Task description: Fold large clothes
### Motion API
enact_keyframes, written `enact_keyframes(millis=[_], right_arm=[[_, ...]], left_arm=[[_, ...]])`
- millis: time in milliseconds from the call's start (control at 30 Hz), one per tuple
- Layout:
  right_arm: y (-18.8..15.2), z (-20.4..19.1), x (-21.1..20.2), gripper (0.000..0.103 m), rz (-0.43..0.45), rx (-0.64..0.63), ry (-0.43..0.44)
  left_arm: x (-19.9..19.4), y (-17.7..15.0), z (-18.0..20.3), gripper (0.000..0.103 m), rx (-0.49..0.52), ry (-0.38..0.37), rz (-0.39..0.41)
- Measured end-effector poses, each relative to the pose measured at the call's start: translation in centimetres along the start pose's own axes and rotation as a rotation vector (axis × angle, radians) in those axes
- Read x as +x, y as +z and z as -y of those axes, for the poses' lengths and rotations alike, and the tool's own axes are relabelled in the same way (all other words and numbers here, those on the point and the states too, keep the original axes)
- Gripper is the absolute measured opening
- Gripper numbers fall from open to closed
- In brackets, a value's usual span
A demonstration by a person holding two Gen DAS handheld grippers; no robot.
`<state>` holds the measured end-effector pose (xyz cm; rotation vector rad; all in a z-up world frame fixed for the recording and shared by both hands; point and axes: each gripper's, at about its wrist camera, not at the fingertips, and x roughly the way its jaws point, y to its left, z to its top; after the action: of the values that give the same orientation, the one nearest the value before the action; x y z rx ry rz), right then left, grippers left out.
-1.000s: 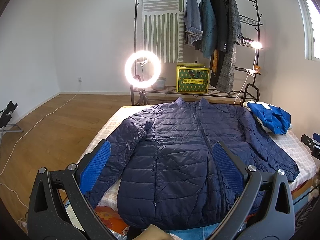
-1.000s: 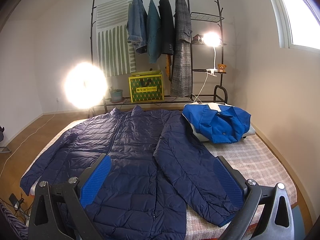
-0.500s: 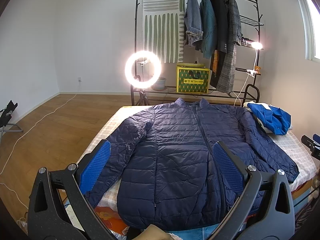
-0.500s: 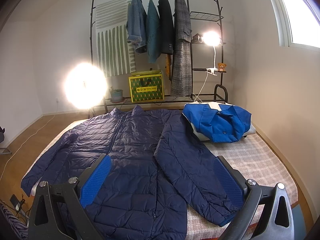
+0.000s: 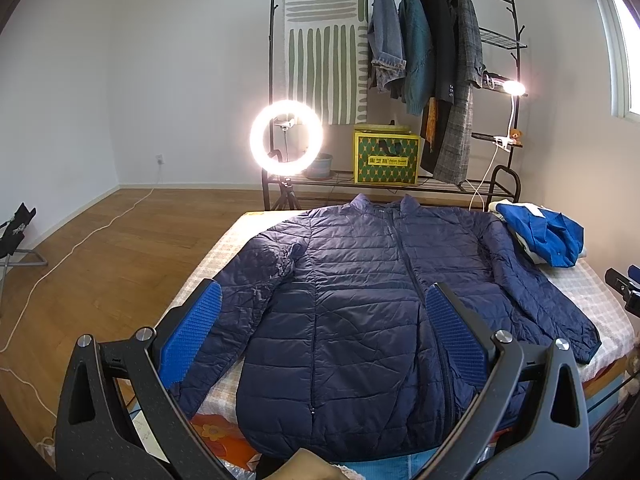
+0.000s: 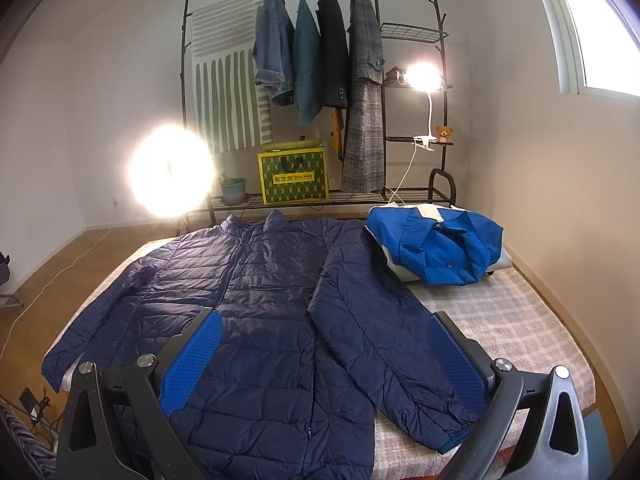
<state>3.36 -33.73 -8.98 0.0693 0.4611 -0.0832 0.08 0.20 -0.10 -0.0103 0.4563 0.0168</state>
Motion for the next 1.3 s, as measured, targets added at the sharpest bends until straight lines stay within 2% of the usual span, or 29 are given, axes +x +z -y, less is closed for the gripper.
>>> enact_keyframes(millis=[533,667,767,900,1000,1133,1300], right_arm=[[0.2,-1.2,0.3,0.103,-0.003,-0.006,0.013],[0.9,-1.9,0.4,0.103,-0.015,-0.005,0.046],[1.9,-2.8,0.4,0.103,-0.037,-0.007,0.078],[3.3,-4.5,0.4,0.103,-0.021,-0.025,0.116],[3.9,-5.7,1.0,0.103,-0.016,-0.035,0.142],[4.2,-6.9,2.4,0.103,-0.010,-0.024,0.225],[4.1,-9.4,4.2,0.103,0.001,-0.071,0.287]], left_arm=[[1.7,0.1,-0.9,0.103,0.005,0.019,-0.024],[2.6,0.2,-2.3,0.103,-0.003,0.041,-0.046],[4.0,0.2,-4.5,0.103,-0.030,0.055,-0.083],[5.6,-0.2,-8.8,0.103,-0.123,0.037,-0.111],[6.9,-0.7,-12.5,0.103,-0.176,0.068,-0.122],[8.9,-1.2,-15.7,0.099,-0.170,0.133,-0.152],[12.1,-2.9,-21.0,0.089,-0.232,0.151,-0.258]])
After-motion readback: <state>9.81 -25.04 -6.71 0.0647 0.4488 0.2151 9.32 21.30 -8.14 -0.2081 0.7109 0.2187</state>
